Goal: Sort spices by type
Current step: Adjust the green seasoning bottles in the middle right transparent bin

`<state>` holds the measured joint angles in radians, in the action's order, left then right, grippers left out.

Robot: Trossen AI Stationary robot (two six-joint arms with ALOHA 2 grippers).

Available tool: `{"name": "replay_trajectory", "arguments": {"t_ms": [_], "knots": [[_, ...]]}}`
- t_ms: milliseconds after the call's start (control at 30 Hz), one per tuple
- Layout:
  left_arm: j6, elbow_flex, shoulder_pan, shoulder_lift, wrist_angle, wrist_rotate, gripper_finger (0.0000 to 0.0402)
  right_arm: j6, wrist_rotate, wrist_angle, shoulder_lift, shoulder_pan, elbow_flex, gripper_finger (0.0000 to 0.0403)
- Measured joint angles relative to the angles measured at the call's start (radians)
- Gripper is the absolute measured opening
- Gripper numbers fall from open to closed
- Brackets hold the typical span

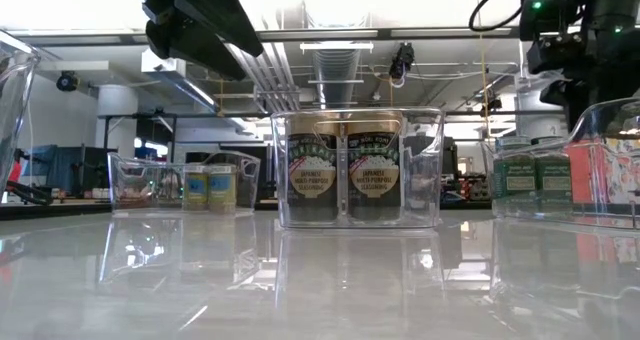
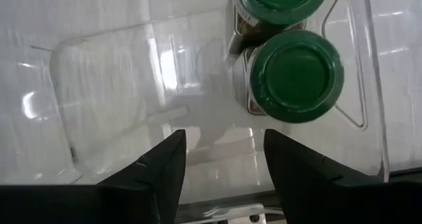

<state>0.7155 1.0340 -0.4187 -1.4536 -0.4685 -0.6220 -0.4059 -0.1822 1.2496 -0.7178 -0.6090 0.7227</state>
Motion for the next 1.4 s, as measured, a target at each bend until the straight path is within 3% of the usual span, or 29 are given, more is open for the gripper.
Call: {"name": "replay_trajectory", "arguments": {"t_ms": [500,900,1200,1300,1400], "knots": [[0.0,0.0,0.002,0.0,0.002,0.0,0.0283,-0.014,0.028,-0.036,-0.071,0.0,0.002,0.0175],[0.008,0.0,0.002,0.0,0.007,0.003,0.0283,-0.014,0.08,-0.071,-0.068,0.0,0.002,0.0195],[0.008,0.0,0.002,0.0,0.006,0.004,0.0283,-0.003,0.077,0.04,-0.068,0.0,0.044,0.0196],[0.007,0.0,0.002,0.0,0.006,0.004,0.0283,0.035,0.013,0.096,-0.068,0.0,0.083,0.0195],[0.001,0.0,0.002,0.0,0.005,0.003,0.0283,0.035,-0.158,0.106,-0.068,0.0,0.108,0.0189]]}}
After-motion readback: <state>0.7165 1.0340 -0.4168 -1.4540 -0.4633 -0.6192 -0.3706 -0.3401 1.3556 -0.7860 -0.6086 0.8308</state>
